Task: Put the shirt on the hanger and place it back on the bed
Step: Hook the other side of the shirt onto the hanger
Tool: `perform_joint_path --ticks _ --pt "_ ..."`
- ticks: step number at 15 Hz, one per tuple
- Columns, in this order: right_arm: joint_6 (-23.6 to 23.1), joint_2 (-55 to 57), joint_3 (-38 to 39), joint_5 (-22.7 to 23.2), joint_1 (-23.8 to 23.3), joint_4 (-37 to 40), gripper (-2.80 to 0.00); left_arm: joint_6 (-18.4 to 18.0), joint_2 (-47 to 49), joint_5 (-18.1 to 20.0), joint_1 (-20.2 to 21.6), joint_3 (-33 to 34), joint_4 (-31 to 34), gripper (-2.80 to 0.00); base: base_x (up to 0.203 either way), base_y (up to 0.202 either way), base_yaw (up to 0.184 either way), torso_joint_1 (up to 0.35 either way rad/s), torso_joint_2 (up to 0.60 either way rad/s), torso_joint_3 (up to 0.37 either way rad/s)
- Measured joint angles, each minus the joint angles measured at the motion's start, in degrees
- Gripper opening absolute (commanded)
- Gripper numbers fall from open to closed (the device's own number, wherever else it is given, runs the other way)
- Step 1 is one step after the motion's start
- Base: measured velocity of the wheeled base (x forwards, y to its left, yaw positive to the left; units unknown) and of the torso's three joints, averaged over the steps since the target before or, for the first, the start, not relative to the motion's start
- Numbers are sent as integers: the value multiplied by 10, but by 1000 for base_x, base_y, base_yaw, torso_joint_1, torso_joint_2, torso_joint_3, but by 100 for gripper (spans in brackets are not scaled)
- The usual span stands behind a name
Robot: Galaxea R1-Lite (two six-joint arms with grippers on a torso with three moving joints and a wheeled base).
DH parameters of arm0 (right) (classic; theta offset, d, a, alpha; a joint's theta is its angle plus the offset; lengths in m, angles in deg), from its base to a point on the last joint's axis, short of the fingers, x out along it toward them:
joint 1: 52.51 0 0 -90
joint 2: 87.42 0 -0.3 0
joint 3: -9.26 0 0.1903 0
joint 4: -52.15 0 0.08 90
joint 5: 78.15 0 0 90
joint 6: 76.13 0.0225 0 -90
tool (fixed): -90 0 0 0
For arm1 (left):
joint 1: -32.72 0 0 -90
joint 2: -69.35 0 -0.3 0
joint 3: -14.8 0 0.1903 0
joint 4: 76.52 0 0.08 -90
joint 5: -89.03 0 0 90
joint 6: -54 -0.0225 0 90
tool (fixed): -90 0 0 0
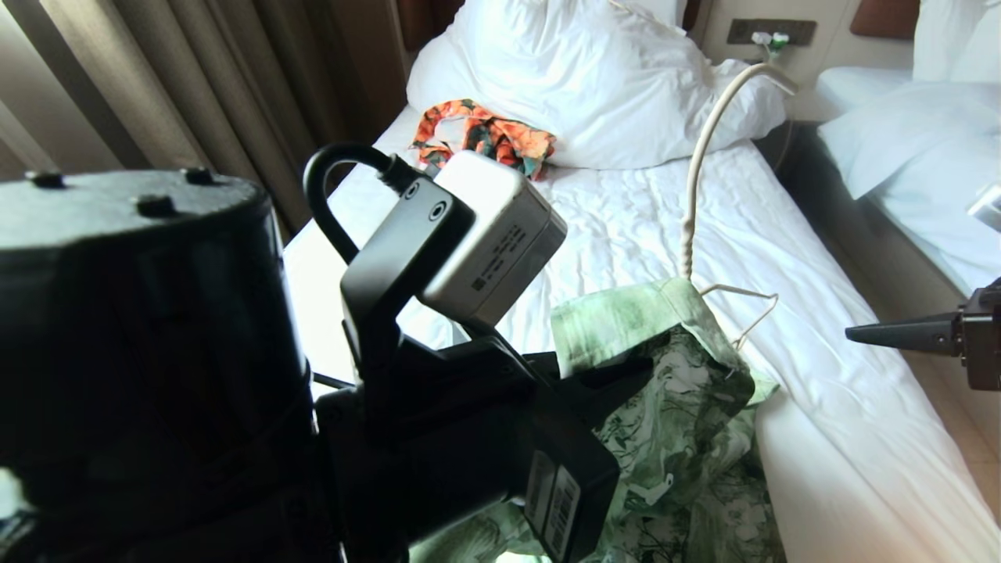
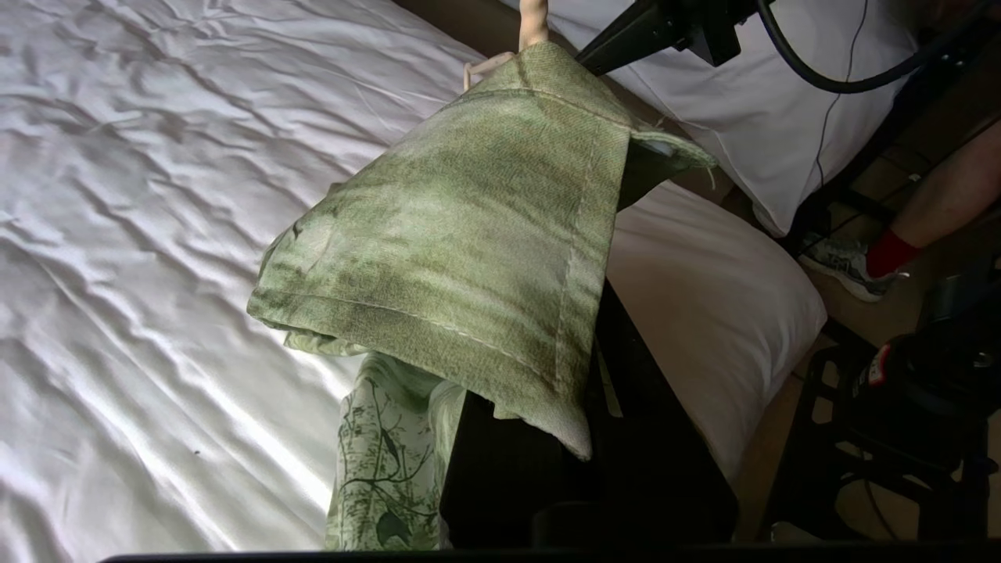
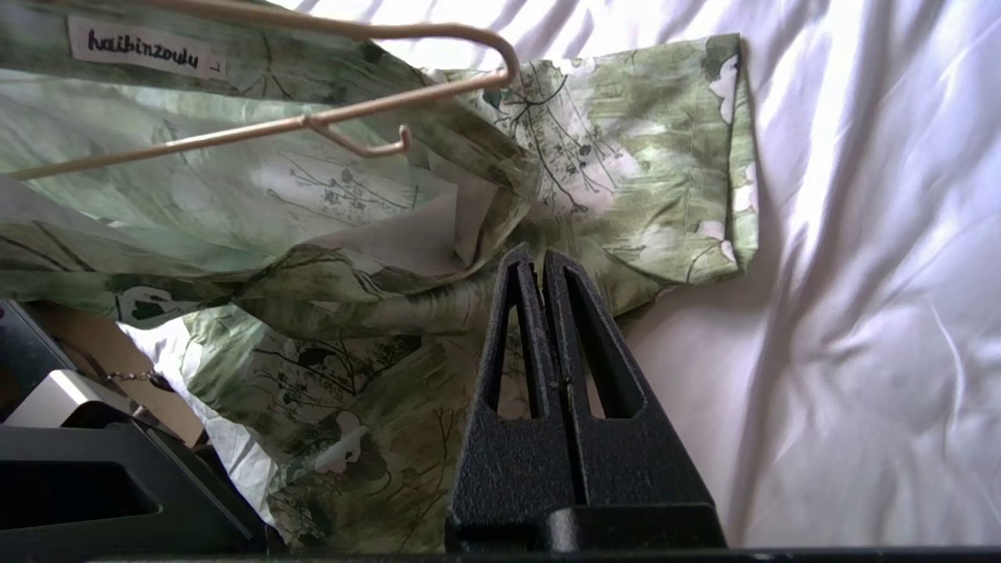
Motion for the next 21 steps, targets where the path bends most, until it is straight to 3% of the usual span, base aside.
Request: perform_joint_path --ticks 2,5,9,11,12,15,21 --pt "-10 18 28 38 -16 -25 -280 0 0 -1 0 -1 0 -280 0 0 0 0 0 0" --pt "-38 66 55 33 -23 -34 -280 0 -1 -7 0 -2 0 -280 0 0 0 0 0 0" --pt "-11 128 63 28 1 -41 -280 0 1 -7 1 -10 0 -280 0 0 0 0 0 0" --pt "23 151 63 28 18 -57 -280 0 1 -7 1 -12 0 -280 0 0 0 0 0 0" --pt "46 160 63 28 26 -80 0 0 1 -7 1 -12 0 -280 0 0 0 0 0 0" --pt "108 189 66 10 63 -156 0 0 1 -8 1 -12 1 -280 0 0 0 0 0 0" --pt "197 245 67 -87 150 -286 0 0 1 -9 1 -12 0 -280 0 0 0 0 0 0"
